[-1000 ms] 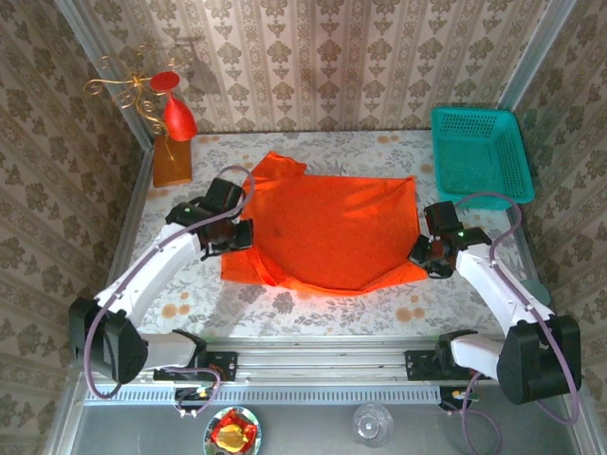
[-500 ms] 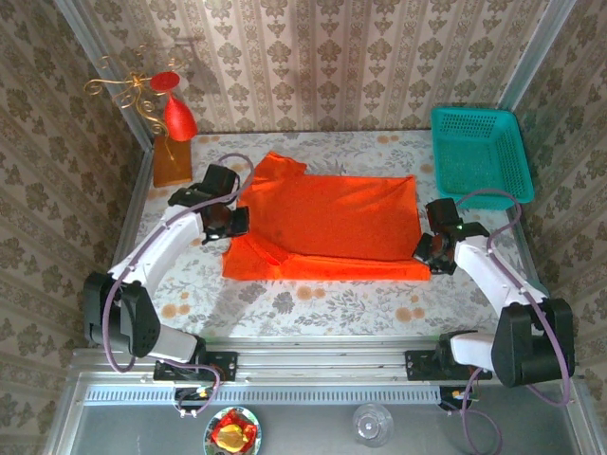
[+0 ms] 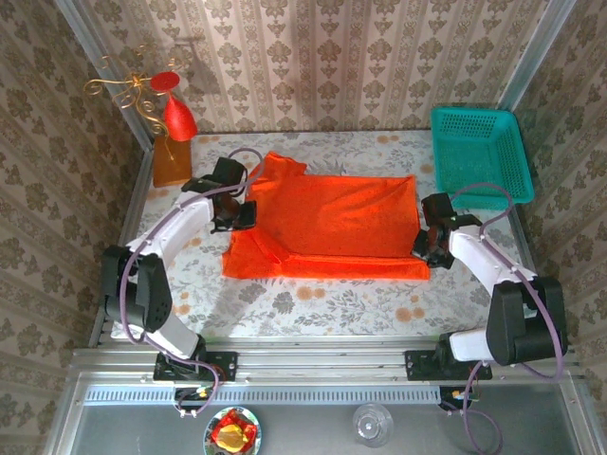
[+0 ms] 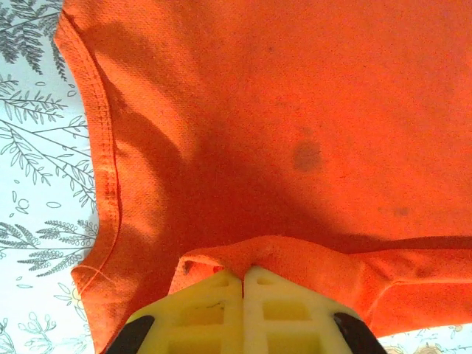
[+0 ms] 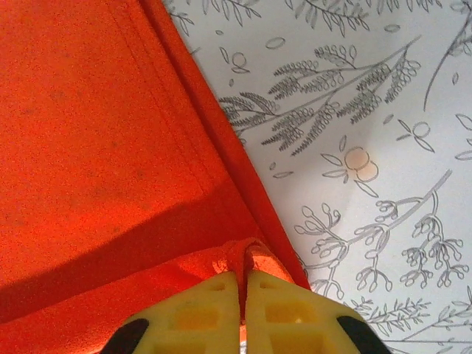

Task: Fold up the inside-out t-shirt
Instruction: Fold the T-shirt at the center of the table.

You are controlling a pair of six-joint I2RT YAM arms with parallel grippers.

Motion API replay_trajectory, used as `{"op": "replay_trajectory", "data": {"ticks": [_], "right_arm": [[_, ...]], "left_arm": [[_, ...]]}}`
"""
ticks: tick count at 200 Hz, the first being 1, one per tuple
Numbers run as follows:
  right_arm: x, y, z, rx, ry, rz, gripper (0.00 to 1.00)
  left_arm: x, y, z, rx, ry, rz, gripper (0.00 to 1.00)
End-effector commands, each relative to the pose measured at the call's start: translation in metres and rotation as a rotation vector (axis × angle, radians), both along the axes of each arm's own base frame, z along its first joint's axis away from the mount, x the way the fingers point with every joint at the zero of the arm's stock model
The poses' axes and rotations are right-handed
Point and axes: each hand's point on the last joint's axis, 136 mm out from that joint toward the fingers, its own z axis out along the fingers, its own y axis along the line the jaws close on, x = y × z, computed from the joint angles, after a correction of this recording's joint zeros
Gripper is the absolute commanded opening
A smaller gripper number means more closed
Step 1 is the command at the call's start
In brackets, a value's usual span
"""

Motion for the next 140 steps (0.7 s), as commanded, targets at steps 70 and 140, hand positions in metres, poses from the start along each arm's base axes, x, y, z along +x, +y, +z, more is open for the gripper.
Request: {"op": "replay_trajectory", "data": {"ticks": [70,140], "right_arm": [[0.01,0.002,0.03,0.011,-0.068,0.026,0.35],[-0.007,0.055,0.021,0.269,-0.094,0.122,0.36]], "left_arm": [[0.036,-0.012,-0.002,-0.011,-0.022,-0.044,0.15],[0.044,-0.016,-0.013,0.008,0.007,-0.066,0.1]]}}
